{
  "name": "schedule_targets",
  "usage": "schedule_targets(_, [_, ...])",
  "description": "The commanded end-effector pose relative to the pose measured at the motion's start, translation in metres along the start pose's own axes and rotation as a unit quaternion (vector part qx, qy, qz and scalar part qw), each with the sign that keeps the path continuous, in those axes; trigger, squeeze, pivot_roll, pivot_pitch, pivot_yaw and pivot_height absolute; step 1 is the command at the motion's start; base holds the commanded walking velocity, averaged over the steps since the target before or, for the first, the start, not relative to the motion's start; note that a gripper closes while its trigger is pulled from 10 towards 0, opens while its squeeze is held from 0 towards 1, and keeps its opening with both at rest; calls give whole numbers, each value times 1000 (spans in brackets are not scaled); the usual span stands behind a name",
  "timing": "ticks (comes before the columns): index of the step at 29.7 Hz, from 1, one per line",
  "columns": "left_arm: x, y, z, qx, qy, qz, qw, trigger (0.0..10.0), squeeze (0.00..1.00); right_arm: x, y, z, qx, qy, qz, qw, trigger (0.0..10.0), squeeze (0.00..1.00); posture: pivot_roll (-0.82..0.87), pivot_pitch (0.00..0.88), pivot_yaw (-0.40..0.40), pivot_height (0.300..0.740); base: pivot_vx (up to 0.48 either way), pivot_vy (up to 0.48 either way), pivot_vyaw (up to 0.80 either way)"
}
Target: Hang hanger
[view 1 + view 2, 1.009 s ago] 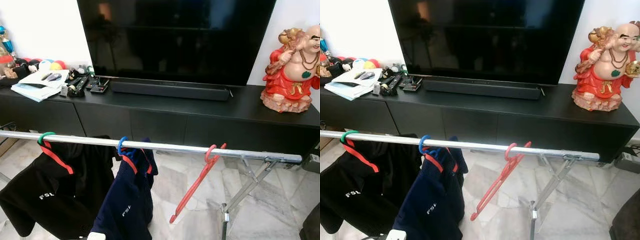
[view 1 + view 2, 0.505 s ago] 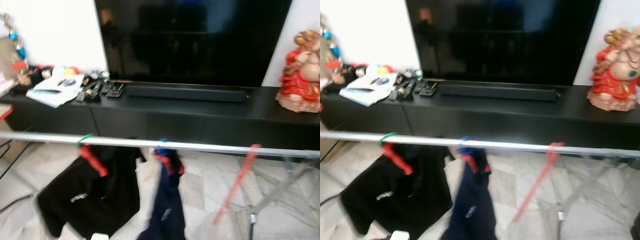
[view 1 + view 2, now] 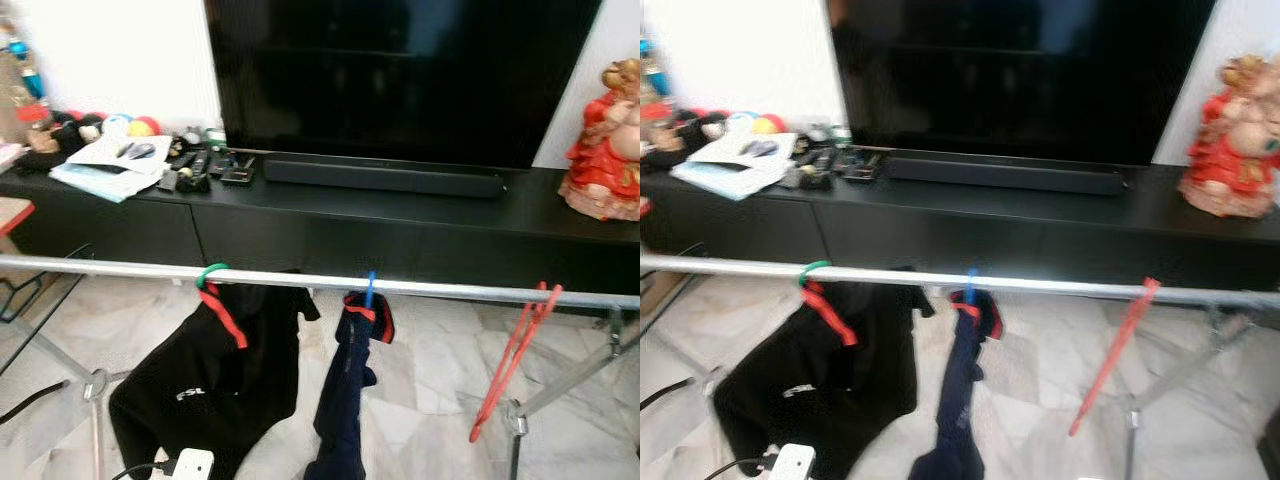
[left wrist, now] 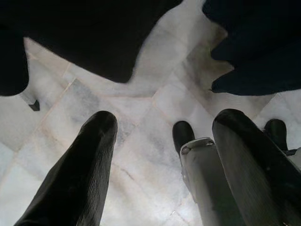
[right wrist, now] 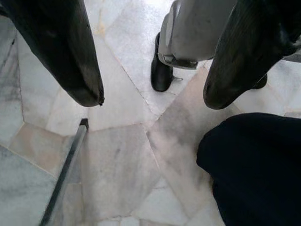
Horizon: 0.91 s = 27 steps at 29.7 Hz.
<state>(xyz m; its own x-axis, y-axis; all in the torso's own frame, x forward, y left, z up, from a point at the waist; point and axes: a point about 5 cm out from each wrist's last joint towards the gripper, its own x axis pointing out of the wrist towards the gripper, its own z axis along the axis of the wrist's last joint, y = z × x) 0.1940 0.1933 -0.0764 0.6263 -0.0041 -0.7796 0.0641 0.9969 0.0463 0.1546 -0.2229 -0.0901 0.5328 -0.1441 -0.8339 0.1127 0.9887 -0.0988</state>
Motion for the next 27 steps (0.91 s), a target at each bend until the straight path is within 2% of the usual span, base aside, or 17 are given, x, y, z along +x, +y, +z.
schedule_targets(1, [-1, 3, -3, 11, -2, 4, 1000, 10000, 0, 0, 7, -1, 5, 3, 6, 1000, 10000, 0, 29, 3, 23, 740, 0, 0, 0])
schedule_targets(4, [0, 4, 7, 8, -22, 5, 1000, 10000, 0, 1, 13, -2, 4, 4, 9, 1000, 10000, 0, 30, 2, 25, 740, 0, 0, 0])
schedule_targets(6, [2, 5, 21, 12, -49, 2, 999, 10000, 0, 0, 17, -2, 3, 5, 12, 1000, 10000, 0, 30, 0, 25, 740, 0, 0, 0])
schedule_targets(9, [3, 5, 40, 13, -92, -3, 996, 10000, 0, 0, 18, -3, 3, 4, 12, 1000, 10000, 0, 29, 0, 27, 740, 0, 0, 0])
schedule_targets(12, [3, 4, 52, 19, -115, -3, 993, 10000, 0, 0, 17, -3, 4, 4, 11, 1000, 10000, 0, 29, 0, 27, 740, 0, 0, 0])
schedule_targets(13, [2, 5, 73, 19, -166, 4, 986, 10000, 0, 0, 13, -5, 4, 4, 9, 1000, 10000, 0, 25, 0, 28, 740, 0, 0, 0])
schedule_targets(15, [1, 6, 80, 18, -182, 7, 983, 10000, 0, -1, 12, -6, 4, 4, 8, 1000, 10000, 0, 25, 0, 28, 740, 0, 0, 0])
schedule_targets(18, [-5, 1, 100, 24, -249, -4, 968, 10000, 0, -2, 8, -10, 5, 7, 6, 1000, 10000, 0, 28, 0, 28, 740, 0, 0, 0])
schedule_targets(20, [-9, -3, 106, 33, -277, -17, 960, 10000, 0, -3, 8, -13, 5, 9, 6, 1000, 10000, 0, 36, 0, 29, 740, 0, 0, 0])
schedule_targets(23, [-21, -7, 109, 68, -320, -48, 944, 10000, 0, -4, 12, -20, 3, 15, 8, 1000, 10000, 0, 43, 3, 29, 740, 0, 0, 0])
schedule_targets(27, [-34, -1, 110, 85, -347, -47, 933, 10000, 0, -4, 12, -21, 2, 16, 8, 1000, 10000, 0, 49, 6, 29, 740, 0, 0, 0])
